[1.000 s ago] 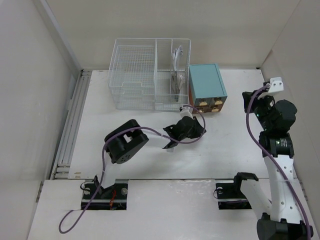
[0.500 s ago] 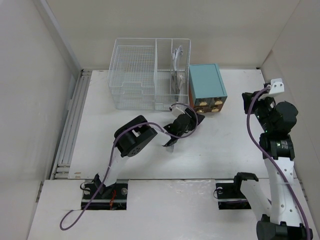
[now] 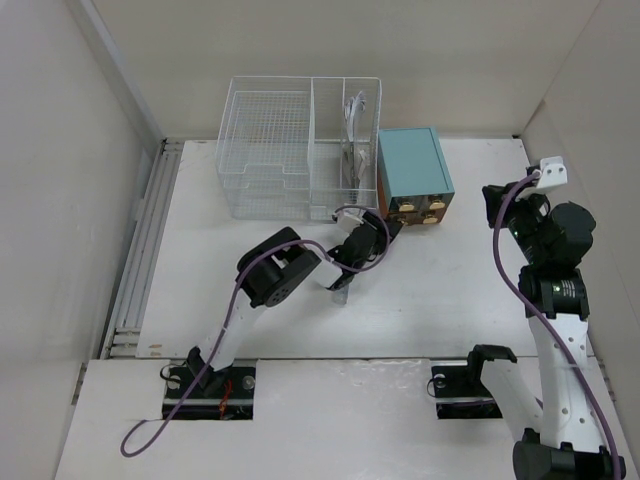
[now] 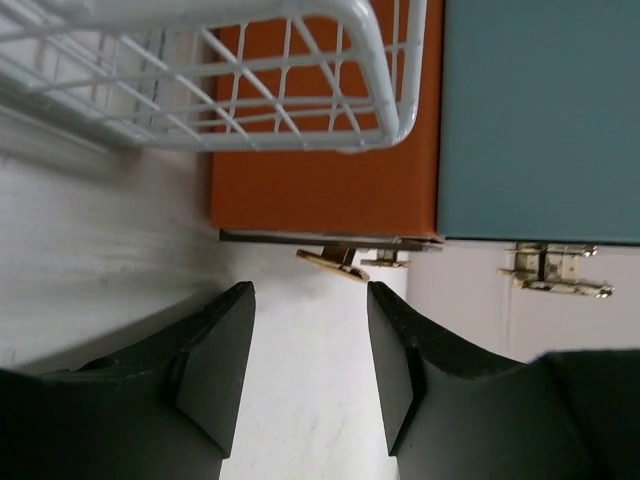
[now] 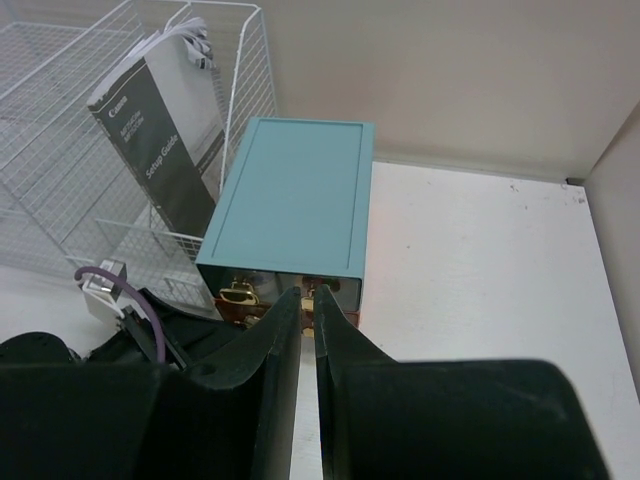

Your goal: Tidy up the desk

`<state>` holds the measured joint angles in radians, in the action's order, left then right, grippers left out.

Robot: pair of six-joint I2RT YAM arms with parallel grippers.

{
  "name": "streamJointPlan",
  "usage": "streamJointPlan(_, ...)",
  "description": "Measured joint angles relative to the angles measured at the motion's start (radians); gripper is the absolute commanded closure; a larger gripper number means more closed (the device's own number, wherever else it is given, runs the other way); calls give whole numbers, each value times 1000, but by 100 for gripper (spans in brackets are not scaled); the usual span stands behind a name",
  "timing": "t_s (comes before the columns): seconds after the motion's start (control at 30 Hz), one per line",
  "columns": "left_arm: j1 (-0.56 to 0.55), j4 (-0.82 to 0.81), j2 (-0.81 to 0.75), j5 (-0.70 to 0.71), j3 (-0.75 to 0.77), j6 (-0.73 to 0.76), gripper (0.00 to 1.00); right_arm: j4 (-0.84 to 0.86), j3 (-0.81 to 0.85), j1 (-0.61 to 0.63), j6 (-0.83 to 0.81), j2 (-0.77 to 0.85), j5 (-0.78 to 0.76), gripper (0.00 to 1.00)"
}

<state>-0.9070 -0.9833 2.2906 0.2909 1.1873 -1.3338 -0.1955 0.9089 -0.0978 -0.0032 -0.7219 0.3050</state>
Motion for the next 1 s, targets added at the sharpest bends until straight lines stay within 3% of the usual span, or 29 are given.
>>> streamJointPlan(0.2,22,-100,58,-33,35,-26,54,0,0,0,0,0,8,84)
streamJointPlan(0.4,31,-102,102,-61,105,-38,54,0,0,0,0,-12,10,84)
streamJointPlan(0.57,26,-56,112,-62,135,-39,65,-1,0,0,0,-11,12,84)
streamJointPlan(0.73,24,-52,114,-57,137,-59,83,-2,0,0,0,-11,14,84)
streamJointPlan(1.0,24,-72,114,-54,124,-73,86,-2,-1,0,0,-11,16,84)
